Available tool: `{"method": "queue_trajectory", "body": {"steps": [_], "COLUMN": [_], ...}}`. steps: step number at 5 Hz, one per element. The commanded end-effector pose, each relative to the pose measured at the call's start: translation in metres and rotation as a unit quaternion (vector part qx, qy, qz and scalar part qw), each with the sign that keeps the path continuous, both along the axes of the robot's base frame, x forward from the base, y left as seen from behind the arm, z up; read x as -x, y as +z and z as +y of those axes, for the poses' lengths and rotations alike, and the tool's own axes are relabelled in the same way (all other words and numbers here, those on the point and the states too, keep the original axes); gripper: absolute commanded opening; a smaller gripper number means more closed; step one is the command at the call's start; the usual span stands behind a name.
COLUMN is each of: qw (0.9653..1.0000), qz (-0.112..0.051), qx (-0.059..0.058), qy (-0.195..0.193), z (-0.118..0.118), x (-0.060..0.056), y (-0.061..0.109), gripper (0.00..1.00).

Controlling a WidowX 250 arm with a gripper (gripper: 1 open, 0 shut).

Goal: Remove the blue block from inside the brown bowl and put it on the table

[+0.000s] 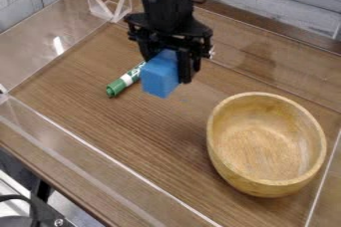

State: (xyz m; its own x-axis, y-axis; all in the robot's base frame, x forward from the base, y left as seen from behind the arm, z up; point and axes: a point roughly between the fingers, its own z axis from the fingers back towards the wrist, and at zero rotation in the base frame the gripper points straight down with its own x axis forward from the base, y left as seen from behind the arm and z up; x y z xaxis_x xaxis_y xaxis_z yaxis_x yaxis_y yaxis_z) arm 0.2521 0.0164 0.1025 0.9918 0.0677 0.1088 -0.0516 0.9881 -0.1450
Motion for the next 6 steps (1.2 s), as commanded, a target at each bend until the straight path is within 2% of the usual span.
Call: {"method": "queue_trajectory", "body": {"steps": [1, 3, 4, 6], "qw": [0.9995, 0.9996, 0.9997, 0.9997], "qz": [-0.030, -0.026, -0.020, -0.010], "qx": [-0.007, -0.010, -0.012, -0.013], "qy": [-0.005, -0.010, -0.011, -0.016], "z": [0.004, 0.009, 0.007, 0.004], "x": [-0.004, -0.004, -0.002, 0.002], "y": [0.005, -0.010, -0.011, -0.006], "gripper": [0.00, 0.00, 1.00, 1.00]}}
